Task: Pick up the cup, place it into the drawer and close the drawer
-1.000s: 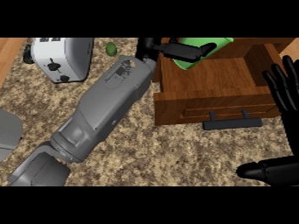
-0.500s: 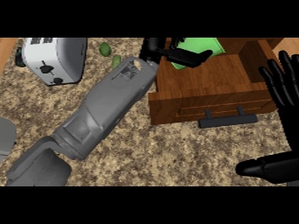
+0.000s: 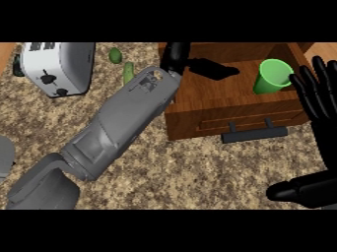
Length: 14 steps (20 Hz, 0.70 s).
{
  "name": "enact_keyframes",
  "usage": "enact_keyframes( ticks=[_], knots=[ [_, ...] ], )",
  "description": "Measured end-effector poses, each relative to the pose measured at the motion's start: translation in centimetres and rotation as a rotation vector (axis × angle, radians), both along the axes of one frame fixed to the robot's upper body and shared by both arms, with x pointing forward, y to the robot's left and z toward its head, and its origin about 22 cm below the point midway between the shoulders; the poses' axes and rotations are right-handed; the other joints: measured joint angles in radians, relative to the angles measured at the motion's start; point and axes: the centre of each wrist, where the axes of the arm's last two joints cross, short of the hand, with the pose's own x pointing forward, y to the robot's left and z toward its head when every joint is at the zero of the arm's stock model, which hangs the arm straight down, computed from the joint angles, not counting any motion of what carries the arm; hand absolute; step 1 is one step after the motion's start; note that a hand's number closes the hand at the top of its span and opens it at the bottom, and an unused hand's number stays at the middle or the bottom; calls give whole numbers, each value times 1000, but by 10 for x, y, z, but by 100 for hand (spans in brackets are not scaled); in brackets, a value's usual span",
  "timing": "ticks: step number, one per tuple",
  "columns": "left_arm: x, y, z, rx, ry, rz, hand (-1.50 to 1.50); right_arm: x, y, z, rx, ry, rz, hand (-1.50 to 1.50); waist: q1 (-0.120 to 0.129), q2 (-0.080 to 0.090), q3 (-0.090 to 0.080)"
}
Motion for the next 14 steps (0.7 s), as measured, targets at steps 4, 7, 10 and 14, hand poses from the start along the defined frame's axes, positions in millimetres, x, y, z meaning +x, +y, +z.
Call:
enact_keyframes(
  ticks=[4, 7, 10, 14],
  knots=[
    [-3, -5, 6, -89, -12, -42, -150, -4, 1, 0, 30, 8, 13, -150, 15, -6, -1],
    [-4, -8, 14, -169, -35, -72, -150, -6, -2, 0, 42, 25, 25, -150, 35, -11, -1],
    [-4, -8, 20, -236, -49, -97, -150, -12, -11, 0, 49, 29, 28, 150, 58, -17, -1],
    [-5, -1, 19, -297, -26, -100, -150, -20, -19, 5, 13, 24, 42, 150, 90, -25, -1]
  ],
)
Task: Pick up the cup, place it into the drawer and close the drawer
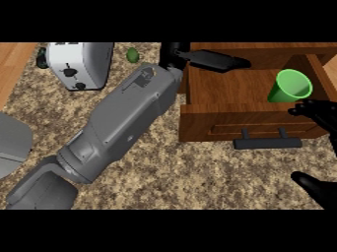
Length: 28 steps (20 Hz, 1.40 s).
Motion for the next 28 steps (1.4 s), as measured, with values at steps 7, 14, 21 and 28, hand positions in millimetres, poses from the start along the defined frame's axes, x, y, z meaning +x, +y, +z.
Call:
enact_keyframes(
  ticks=[7, 14, 21, 28],
  knots=[
    [0, 43, 3, -93, 23, 55, -150, -12, -5, 8, -217, -16, 27, 150, 41, -12, -1],
    [-22, 112, -24, -133, 64, 115, -150, -16, -8, 2, -388, 9, 13, 150, 56, -14, -1],
    [-66, 174, -42, -157, 93, 141, -150, -2, 3, -17, -492, 48, -32, 150, 55, -9, 0],
    [-92, 224, -56, -171, 95, 143, -150, 14, 16, -33, -799, -36, -20, 150, 60, -5, 0]
  ],
)
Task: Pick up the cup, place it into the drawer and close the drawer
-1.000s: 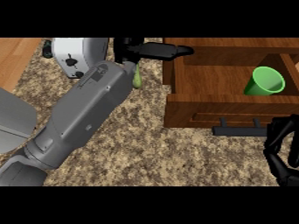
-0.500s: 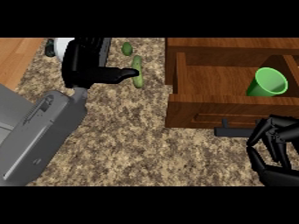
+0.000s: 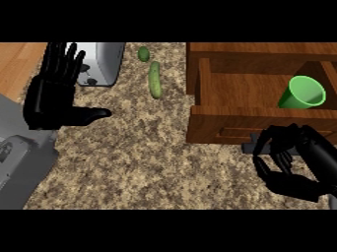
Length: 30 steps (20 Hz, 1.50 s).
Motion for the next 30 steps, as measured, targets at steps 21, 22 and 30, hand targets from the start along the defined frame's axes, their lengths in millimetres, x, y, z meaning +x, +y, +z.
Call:
enact_keyframes(
  ticks=[21, 22, 30],
  knots=[
    [-62, 99, -42, -15, 12, 22, -150, 95, 35, -116, -378, 48, -17, -150, -18, 5, 0],
    [-62, 100, -44, -17, 13, 20, -150, 102, 33, -120, -378, 54, -20, -150, -18, 5, 1],
    [-64, 117, -45, -16, 4, 7, -150, 151, 16, -120, -333, 82, -11, -150, -7, 5, -1]
  ],
)
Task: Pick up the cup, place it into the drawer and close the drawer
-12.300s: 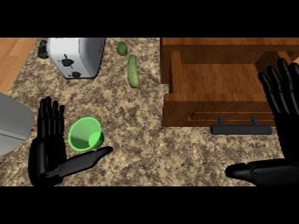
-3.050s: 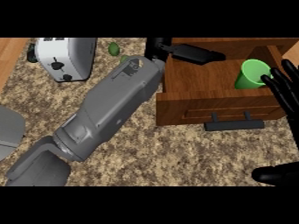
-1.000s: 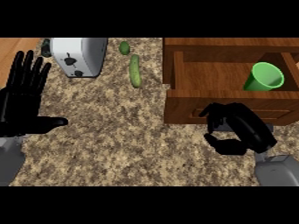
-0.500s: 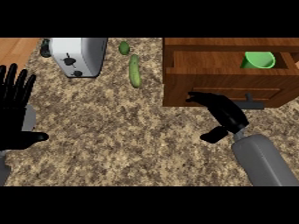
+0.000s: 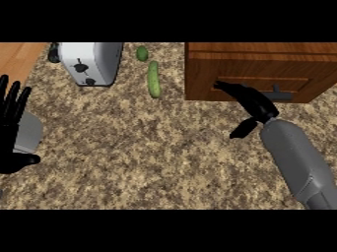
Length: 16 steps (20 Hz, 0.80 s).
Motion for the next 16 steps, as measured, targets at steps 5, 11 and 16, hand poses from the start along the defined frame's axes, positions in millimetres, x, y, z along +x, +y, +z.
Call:
enact_keyframes(
  ticks=[5, 11, 16],
  knots=[
    [-1, -3, -6, -6, 1, -20, -150, 19, -12, 10, 28, 8, 36, -150, 11, -6, -4],
    [2, -2, -5, -3, -4, -44, -150, 31, -27, 23, 49, 26, 68, -150, 32, 0, -3],
    [1, -4, -7, 4, -4, -60, -150, 32, -38, 24, 88, 70, 75, -150, 47, 1, -2]
  ],
)
